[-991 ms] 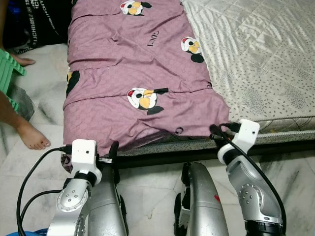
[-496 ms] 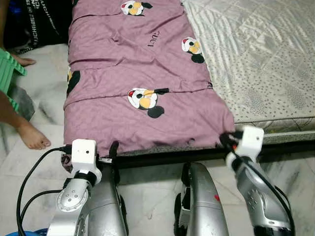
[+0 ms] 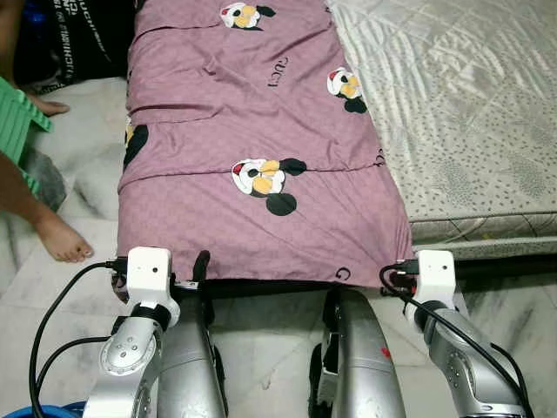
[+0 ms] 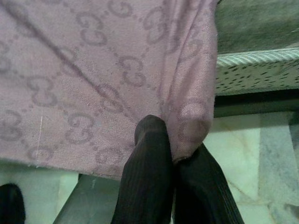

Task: Clean up the room

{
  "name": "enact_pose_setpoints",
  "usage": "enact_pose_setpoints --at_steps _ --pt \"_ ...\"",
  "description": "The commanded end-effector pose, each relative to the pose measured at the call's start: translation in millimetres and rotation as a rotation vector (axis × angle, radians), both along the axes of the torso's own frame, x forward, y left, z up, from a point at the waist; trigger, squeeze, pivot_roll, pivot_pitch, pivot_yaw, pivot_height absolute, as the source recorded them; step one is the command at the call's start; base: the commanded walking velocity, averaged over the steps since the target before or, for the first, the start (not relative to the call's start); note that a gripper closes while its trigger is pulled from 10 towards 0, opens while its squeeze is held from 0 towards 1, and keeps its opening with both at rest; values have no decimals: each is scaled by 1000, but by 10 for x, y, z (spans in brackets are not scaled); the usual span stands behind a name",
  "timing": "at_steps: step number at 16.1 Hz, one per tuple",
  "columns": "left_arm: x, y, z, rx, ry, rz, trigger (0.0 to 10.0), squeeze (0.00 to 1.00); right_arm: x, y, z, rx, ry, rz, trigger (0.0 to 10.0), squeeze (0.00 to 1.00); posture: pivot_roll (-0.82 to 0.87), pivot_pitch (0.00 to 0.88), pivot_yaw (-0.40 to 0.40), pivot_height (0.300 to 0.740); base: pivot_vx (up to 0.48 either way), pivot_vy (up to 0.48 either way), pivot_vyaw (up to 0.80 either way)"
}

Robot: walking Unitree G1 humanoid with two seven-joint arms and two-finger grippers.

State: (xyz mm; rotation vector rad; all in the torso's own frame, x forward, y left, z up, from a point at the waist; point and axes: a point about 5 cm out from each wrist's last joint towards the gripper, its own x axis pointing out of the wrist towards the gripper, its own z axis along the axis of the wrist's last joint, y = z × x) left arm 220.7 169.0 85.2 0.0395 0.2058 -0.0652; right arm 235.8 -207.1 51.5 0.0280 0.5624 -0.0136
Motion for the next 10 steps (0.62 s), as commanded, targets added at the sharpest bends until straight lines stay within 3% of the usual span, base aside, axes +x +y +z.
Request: enact_pose_setpoints --at_steps 1,2,5,6,8,10 --pt "-47 22 -75 16 44 4 10000 0 -149 -73 -172 -12 98 -28 10000 220 55 234 -14 567 0 0 0" --pt "-45 22 -74 17 45 3 10000 0 -110 -87 -114 -4 59 -54 10000 1000 57 235 -12 567 0 0 0" --pt "-42 24 -74 19 48 4 10000 0 -27 -208 82 -90 -61 -121 10000 1000 57 235 -14 567 0 0 0" --pt "-43 23 -76 19 50 4 10000 0 -80 -287 109 -162 -55 -141 10000 1000 56 235 -16 567 0 0 0" --pt "-46 23 -80 18 54 5 10000 0 -153 -342 142 -193 -56 -158 10000 1000 53 237 -17 567 0 0 0" --pt "-44 24 -91 15 59 3 10000 0 -152 -466 278 -230 -162 -231 10000 1000 51 238 -18 567 0 0 0"
